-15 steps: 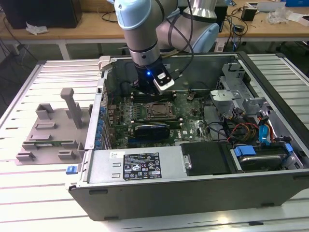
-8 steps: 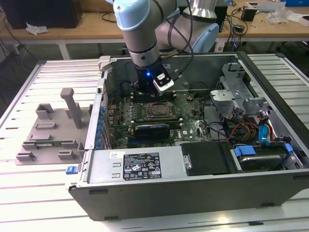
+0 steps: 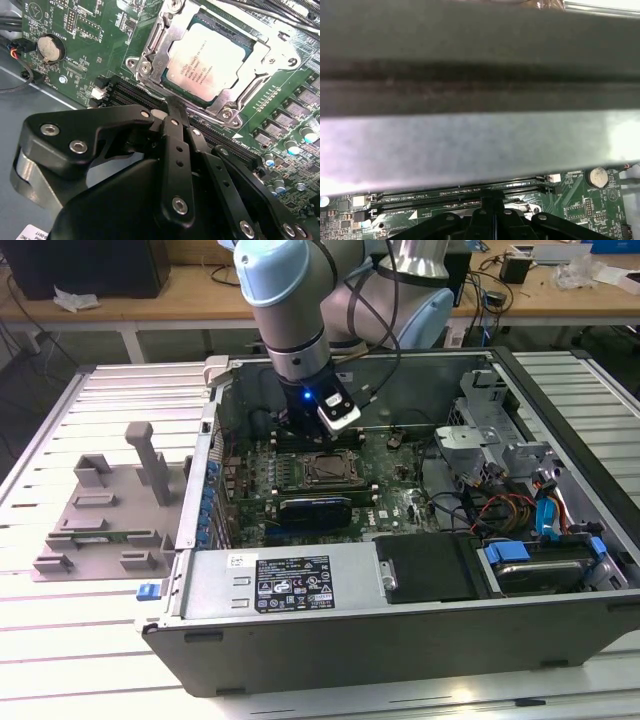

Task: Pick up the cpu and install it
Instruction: 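Install the first cpu locking lever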

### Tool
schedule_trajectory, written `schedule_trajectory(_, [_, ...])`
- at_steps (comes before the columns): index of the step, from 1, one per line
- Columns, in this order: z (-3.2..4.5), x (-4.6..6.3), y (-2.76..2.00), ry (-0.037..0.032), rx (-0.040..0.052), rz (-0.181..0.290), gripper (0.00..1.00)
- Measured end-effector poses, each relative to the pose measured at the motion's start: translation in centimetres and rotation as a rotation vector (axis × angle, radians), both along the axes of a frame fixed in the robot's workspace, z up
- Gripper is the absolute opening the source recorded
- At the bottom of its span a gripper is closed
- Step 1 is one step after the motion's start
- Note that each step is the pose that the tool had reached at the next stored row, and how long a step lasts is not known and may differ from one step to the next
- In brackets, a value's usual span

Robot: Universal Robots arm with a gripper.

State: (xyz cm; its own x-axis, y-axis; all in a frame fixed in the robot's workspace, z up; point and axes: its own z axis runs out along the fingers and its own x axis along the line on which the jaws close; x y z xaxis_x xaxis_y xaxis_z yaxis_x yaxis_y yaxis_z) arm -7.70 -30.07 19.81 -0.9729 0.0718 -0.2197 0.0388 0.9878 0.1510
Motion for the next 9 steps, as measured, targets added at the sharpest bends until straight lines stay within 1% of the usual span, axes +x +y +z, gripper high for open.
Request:
schedule_trajectory(4, [-0.09, 0.04, 0.00, -0.0016, -0.0035, -0.001, 0.11])
schedule_trajectory(8, [-0.15, 0.33, 0.01, -0.0021, -0.0029, -0.001, 0.11])
schedule_trajectory(9, [-0.21, 0.40, 0.11, -0.0035, -0.0012, -0.001, 0.11])
